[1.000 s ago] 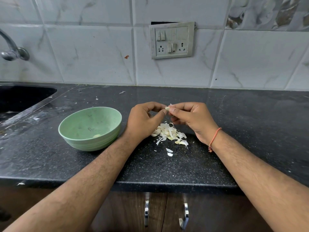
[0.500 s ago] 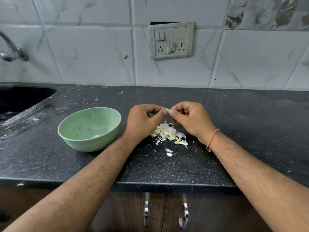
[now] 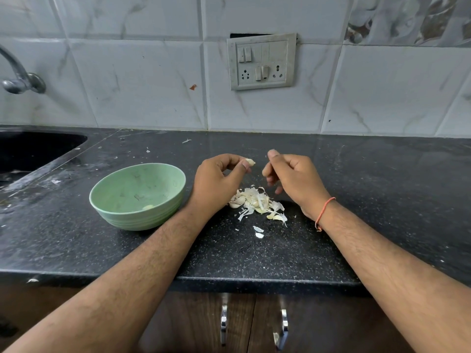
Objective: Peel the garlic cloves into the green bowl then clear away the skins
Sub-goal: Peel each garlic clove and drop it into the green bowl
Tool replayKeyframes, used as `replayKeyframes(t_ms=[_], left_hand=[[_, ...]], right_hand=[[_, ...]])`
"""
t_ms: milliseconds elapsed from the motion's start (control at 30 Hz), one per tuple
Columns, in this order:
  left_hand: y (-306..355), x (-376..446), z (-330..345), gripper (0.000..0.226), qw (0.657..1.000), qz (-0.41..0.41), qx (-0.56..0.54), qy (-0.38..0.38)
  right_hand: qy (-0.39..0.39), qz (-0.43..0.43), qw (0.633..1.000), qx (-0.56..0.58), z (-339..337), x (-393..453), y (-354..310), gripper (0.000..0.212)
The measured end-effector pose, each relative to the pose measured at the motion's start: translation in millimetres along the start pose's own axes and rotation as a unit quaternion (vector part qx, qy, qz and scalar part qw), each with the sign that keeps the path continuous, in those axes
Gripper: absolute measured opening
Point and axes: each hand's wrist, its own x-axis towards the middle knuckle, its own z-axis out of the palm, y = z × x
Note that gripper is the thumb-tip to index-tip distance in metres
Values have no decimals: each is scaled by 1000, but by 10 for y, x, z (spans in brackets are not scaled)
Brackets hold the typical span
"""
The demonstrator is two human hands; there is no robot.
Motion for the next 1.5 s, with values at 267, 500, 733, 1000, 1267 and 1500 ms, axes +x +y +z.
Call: replayKeyframes(t_ms=[267,500,733,1000,1267,1500], left_hand=[[98,-33,11,16,991,-57,-109,-62],[107,-46,5,11,992,-56,-113,-26],[55,-27,-24,9,996,-37,-81,-6],[123,-54,-8,13,989,-63,-133,-17],[150,-62,-7,12,983,-109,-145,-33],[123,-33,-27,7,971,-168,-165,-48]], right_hand=[[-16,-80,996,-28,-12,-9,38,16],[6,-132,990,-49,-5,-54,-28,12],[32,-203,968,-143,4,-95,-43,13],[59,-282,934,-211,4,-105,-43,11],[49,-339,896,-283,10,-117,-45,8],[44,-368,871,-324,33,-110,-29,5]])
